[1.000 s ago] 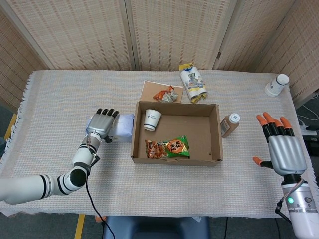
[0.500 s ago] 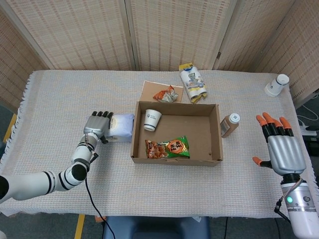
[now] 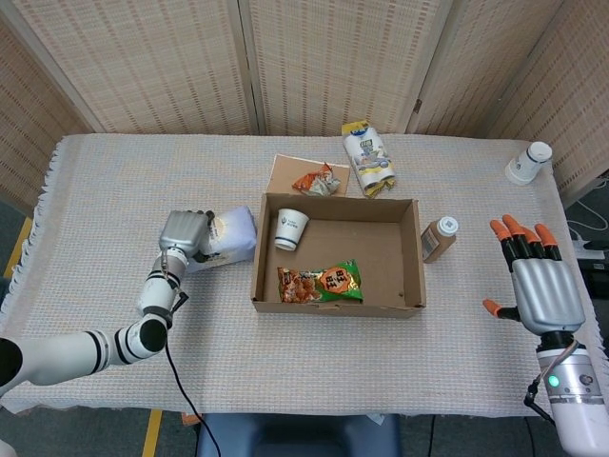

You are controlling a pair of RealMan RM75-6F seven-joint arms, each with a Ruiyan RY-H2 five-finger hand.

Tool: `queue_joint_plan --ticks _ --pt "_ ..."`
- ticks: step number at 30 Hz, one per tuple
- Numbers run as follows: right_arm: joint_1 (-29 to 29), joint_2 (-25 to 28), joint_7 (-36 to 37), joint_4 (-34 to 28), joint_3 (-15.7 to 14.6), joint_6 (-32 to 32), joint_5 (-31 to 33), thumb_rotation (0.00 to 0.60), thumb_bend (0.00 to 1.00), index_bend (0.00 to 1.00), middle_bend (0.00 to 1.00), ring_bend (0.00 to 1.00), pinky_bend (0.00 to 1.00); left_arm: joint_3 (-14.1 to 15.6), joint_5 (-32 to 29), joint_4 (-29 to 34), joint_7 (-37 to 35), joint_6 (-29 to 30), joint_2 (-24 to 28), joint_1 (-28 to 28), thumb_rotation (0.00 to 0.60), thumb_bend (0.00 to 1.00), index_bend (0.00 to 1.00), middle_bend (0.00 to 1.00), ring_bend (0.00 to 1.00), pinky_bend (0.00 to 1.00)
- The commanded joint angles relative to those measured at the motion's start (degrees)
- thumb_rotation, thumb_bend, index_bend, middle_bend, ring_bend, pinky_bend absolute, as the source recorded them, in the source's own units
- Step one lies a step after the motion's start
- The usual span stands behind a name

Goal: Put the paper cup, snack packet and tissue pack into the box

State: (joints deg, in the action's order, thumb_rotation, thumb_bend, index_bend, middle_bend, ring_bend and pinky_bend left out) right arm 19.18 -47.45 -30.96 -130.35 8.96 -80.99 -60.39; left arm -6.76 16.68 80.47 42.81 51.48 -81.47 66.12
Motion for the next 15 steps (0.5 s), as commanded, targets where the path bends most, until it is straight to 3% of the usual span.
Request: queue_joint_plan --ticks 1,8,15 --pt "0.0 0.0 0.0 -0.1 0.0 -0.1 -0.1 0.600 0.04 0.07 0.00 0.00 0.00 -0.8 1.2 2.5 0.3 1.1 2.6 0.0 0.600 0.36 0.51 0.63 0.54 0.70" --pt "-0.1 0.0 0.1 -0.2 -0.2 0.0 -0.4 0.600 0.04 0.07 0.00 0.00 0.00 -3.3 3.1 8.9 1.9 3.8 9.8 1.3 0.600 0.38 0.56 0.68 0.58 0.74" --pt "-0.1 0.3 0.5 -0.5 -0.1 0.0 -0.6 0.600 0.04 0.07 0.00 0.00 0.00 -8.6 3.9 16.7 4.3 6.3 17.2 5.1 0.600 0.38 0.59 0.71 0.61 0.76"
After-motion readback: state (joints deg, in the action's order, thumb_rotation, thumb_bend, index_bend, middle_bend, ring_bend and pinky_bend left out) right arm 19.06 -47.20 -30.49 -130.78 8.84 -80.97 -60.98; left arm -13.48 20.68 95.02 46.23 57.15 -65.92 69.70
